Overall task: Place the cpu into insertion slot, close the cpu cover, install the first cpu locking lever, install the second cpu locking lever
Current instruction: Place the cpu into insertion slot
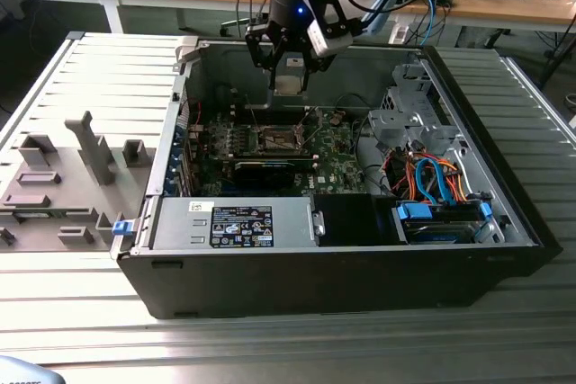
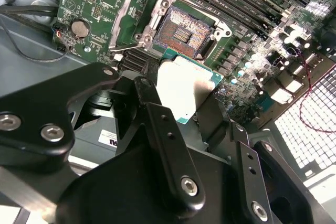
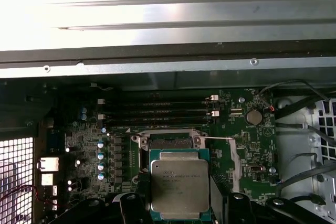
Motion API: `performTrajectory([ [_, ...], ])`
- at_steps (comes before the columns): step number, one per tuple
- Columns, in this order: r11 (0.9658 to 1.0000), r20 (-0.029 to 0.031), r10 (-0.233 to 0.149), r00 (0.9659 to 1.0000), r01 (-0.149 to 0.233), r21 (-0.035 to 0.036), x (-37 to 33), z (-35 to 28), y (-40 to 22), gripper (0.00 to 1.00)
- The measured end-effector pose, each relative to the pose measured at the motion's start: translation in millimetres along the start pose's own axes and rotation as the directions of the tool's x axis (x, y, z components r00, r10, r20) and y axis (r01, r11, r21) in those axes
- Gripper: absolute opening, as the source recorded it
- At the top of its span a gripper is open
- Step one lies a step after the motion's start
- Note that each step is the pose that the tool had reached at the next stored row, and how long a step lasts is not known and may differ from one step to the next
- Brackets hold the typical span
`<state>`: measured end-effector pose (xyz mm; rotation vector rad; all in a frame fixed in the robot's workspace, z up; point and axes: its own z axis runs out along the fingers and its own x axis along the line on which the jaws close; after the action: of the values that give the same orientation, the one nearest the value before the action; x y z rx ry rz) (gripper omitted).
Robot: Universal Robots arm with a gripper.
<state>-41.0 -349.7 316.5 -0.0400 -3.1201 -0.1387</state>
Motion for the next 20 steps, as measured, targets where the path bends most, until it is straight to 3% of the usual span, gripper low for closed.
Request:
performTrajectory([
  [20, 1.0, 0.0, 0.0, 1.0, 0.0, 0.0001, 2.7, 4.6, -0.5, 0.54],
])
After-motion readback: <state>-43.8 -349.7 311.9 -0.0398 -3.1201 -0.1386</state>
